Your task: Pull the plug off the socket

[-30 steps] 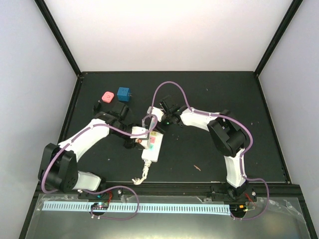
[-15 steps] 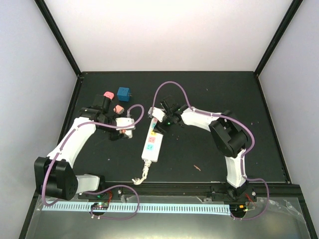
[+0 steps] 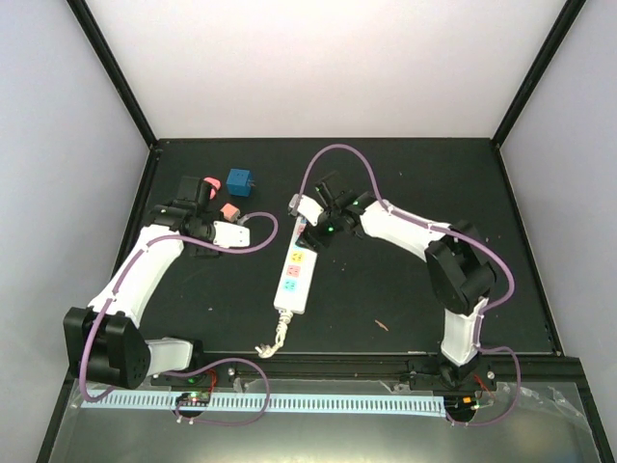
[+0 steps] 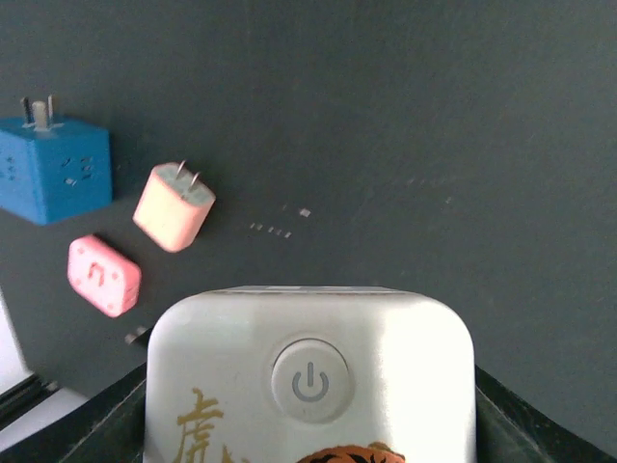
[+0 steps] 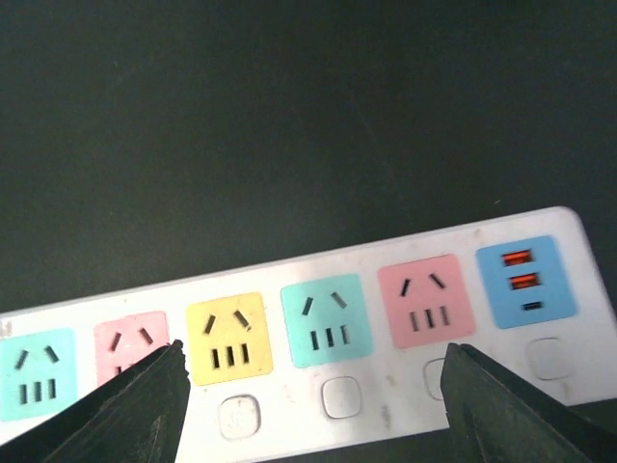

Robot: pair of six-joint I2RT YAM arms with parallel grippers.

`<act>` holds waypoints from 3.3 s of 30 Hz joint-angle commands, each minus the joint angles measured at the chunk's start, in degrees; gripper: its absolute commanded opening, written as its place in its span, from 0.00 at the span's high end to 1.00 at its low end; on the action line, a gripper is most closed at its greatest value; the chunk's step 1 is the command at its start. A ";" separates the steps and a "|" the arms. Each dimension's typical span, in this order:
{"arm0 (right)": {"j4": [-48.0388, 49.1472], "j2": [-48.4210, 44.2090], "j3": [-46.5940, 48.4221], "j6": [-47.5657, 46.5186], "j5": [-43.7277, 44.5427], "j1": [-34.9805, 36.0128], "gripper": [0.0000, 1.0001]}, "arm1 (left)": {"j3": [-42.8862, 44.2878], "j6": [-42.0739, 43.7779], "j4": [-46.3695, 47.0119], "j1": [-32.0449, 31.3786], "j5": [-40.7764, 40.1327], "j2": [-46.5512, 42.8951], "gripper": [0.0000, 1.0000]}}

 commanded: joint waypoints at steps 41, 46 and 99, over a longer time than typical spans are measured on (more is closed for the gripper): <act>-0.87 -17.86 -7.80 8.98 -13.76 -18.32 0.26 | -1.14 9.91 13.55 -11.20 -38.60 24.69 0.62; -0.96 -17.53 -7.61 8.79 -14.40 -18.30 0.25 | -1.08 8.25 13.42 -12.04 -40.13 27.53 0.59; -5.85 -19.44 -7.36 -1.04 -26.05 -15.82 0.20 | 14.27 -37.63 9.51 -4.34 7.76 12.02 0.01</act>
